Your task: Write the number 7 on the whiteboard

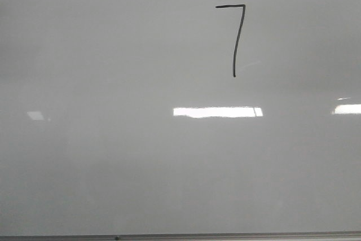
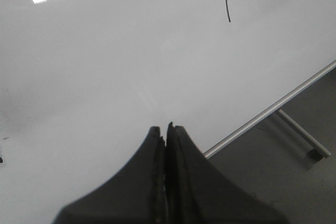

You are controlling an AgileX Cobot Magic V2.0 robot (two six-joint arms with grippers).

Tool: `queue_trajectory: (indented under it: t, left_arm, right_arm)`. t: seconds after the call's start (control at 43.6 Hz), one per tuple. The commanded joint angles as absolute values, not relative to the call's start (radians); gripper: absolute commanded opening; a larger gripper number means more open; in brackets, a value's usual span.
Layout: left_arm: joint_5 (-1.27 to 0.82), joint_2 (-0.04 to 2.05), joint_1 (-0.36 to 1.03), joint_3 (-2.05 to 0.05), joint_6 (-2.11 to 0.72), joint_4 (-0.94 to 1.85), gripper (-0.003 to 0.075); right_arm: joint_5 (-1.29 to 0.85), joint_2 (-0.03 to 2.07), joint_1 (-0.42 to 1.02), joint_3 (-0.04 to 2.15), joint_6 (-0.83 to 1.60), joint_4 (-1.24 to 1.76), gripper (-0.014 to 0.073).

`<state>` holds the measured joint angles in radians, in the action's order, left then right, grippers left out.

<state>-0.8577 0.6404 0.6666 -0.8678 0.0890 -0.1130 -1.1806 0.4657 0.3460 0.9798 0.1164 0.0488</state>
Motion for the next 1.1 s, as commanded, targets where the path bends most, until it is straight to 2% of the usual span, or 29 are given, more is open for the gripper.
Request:
queue_trajectory:
  t: [0.0, 0.229, 0.481, 0.71, 1.031, 1.077]
  left_arm:
    - [-0.789, 0.627, 0.640, -0.894, 0.090, -0.102, -0.0021]
    - [-0.751, 0.513, 0.363, -0.817, 0.064, 0.013, -0.0020]
    - [-0.494, 0.248, 0.131, -0.546, 0.000, 0.040, -0.0020]
    - [-0.246, 0.032, 0.033, -0.234, 0.000, 0.022, -0.0020]
    - [0.059, -0.021, 0.019, 0.023, 0.000, 0.022, -0.0020]
    - [0.031, -0.021, 0.019, 0.017, 0.000, 0.020, -0.0021]
  right_arm:
    - [-1.119, 0.474, 0.341, 0.999, 0.116, 0.041, -0.0119]
    - [-1.119, 0.474, 0.341, 0.999, 0.116, 0.041, -0.0119]
    - [-1.119, 0.474, 0.341, 0.999, 0.116, 0.041, -0.0119]
    - [-1.119, 0.474, 0.341, 0.999, 0.116, 0.041, -0.0119]
    - [-1.119, 0.474, 0.341, 0.999, 0.116, 0.041, -0.0119]
    - [-1.119, 0.474, 0.341, 0.999, 0.116, 0.041, -0.0119]
